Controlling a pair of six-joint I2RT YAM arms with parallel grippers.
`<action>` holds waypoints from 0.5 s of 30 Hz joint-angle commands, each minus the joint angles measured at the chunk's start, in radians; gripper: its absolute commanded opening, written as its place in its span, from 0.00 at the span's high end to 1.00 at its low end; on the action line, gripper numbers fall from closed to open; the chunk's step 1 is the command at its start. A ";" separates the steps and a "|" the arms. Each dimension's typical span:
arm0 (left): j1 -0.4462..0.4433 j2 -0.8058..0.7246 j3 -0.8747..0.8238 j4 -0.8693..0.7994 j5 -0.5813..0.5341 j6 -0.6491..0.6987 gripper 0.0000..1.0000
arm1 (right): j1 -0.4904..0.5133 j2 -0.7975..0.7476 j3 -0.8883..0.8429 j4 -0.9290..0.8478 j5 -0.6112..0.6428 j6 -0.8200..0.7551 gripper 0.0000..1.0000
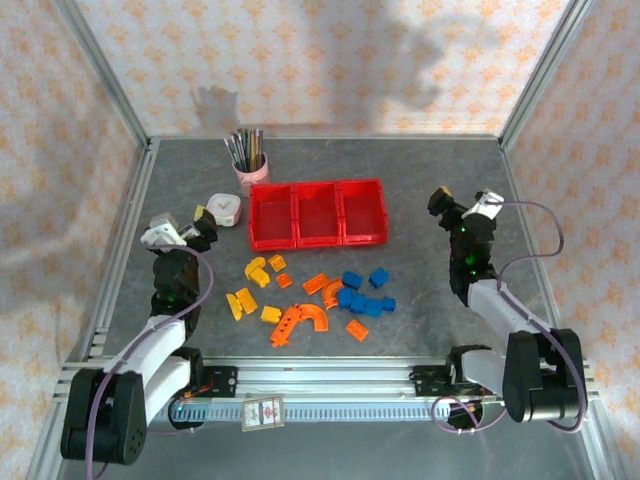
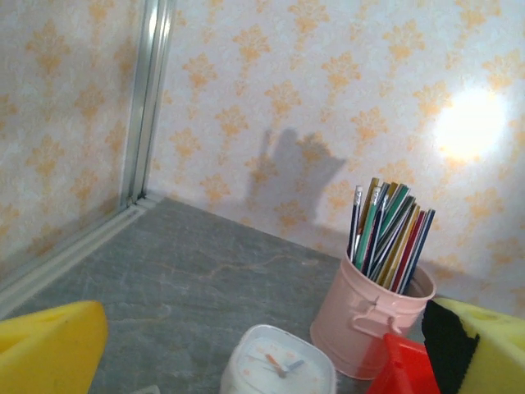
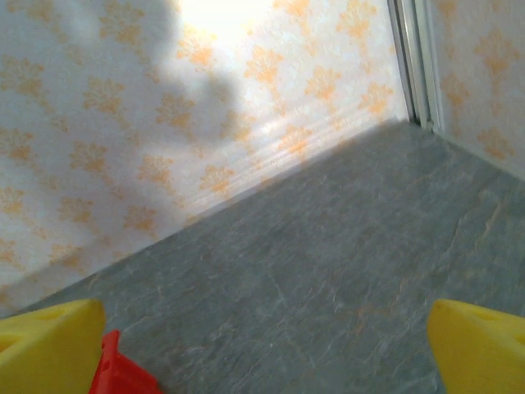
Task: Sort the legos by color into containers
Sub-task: Pick up the lego from the center of the table.
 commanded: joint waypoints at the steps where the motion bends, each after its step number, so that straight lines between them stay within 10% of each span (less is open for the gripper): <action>1: 0.009 -0.072 0.054 -0.283 -0.064 -0.238 0.01 | -0.003 -0.020 0.034 -0.265 -0.005 0.218 0.00; 15: 0.004 -0.191 0.154 -0.712 0.235 -0.447 0.01 | 0.122 0.005 0.109 -0.505 -0.188 0.165 0.00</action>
